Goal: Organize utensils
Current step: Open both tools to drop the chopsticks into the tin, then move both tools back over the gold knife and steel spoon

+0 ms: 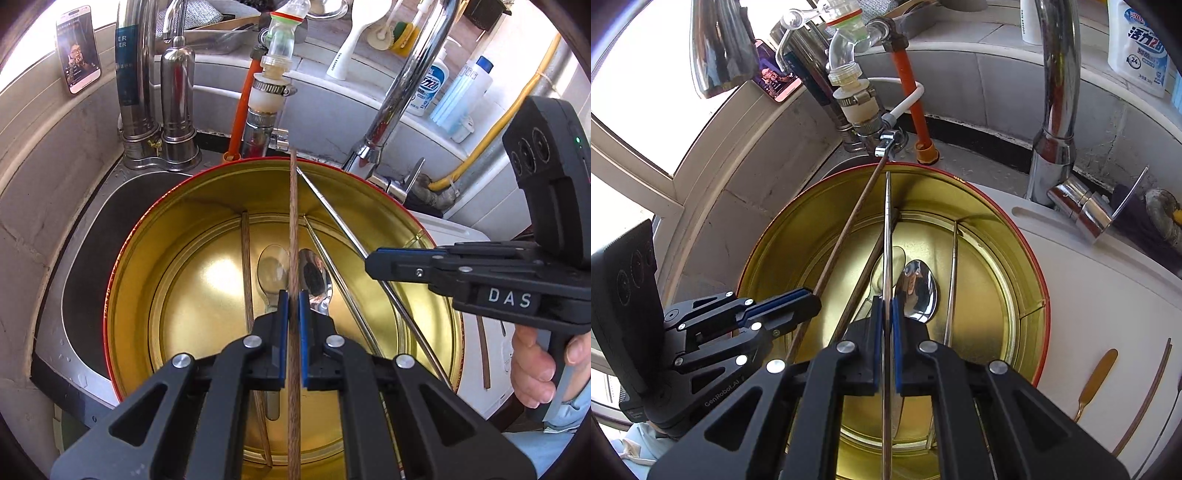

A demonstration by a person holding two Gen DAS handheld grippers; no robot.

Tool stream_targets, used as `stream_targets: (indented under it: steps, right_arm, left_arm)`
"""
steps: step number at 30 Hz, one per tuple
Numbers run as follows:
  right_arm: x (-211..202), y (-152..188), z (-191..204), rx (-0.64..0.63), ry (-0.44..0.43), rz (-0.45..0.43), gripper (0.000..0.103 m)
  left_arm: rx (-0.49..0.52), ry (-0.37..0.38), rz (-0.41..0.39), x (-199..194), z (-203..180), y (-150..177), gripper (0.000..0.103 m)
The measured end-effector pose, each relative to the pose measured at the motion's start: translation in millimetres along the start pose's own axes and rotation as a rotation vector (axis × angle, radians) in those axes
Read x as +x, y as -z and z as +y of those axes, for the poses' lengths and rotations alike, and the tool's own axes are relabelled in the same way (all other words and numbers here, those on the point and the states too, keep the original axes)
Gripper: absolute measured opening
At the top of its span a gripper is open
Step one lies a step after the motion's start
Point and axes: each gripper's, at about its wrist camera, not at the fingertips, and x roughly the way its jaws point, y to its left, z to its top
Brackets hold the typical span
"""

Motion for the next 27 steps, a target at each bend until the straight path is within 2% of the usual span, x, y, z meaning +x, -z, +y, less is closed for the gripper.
stream_targets:
  steps: [7, 9, 12, 13, 14, 15, 16, 17, 18, 20, 22, 27]
  right_arm:
    - [16, 1, -2, 0.003, 0.044, 0.015, 0.006]
    - [18, 1, -4, 0.006, 0.072, 0.006, 0.006]
    - [18, 3, -9, 0.033, 0.049, 0.032, 0.008]
    - [18, 4, -10, 0.043, 0.036, 0.045, 0.013]
    - [15, 5, -11, 0.052, 0.031, 0.048, 0.033]
    - [9, 7, -12, 0.060, 0.029, 0.029, 0.057]
    - [-1, 9, -13, 0.062, 0.023, -0.011, 0.065]
    - [-11, 12, -13, 0.058, 0.014, -0.052, 0.070]
    - [-19, 14, -13, 0.054, 0.004, -0.074, 0.072]
    - [-31, 19, -18, 0.075, -0.027, -0.104, 0.075]
    - [-38, 22, -23, 0.100, -0.041, -0.118, 0.077]
    - [-40, 26, -27, 0.110, -0.016, -0.118, 0.078]
  left_arm:
    - [-0.007, -0.032, 0.014, 4, 3, 3, 0.006]
    - [-0.006, -0.078, 0.021, 7, 7, 4, 0.006]
    - [0.009, -0.132, 0.043, 10, 10, 5, 0.006]
    - [0.016, -0.134, 0.051, 9, 9, 6, 0.009]
    - [0.019, -0.139, 0.054, 6, 8, 6, 0.023]
    - [0.019, -0.148, 0.048, 2, 7, 7, 0.038]
    - [0.017, -0.166, 0.028, -4, 7, 7, 0.072]
    - [0.014, -0.181, -0.011, -12, 6, 8, 0.078]
    - [0.015, -0.180, -0.050, -20, 5, 9, 0.078]
    - [0.015, -0.161, -0.074, -31, 5, 10, 0.078]
    - [0.001, -0.150, -0.079, -34, 7, 9, 0.078]
    - [-0.003, -0.153, -0.056, -29, 4, 7, 0.078]
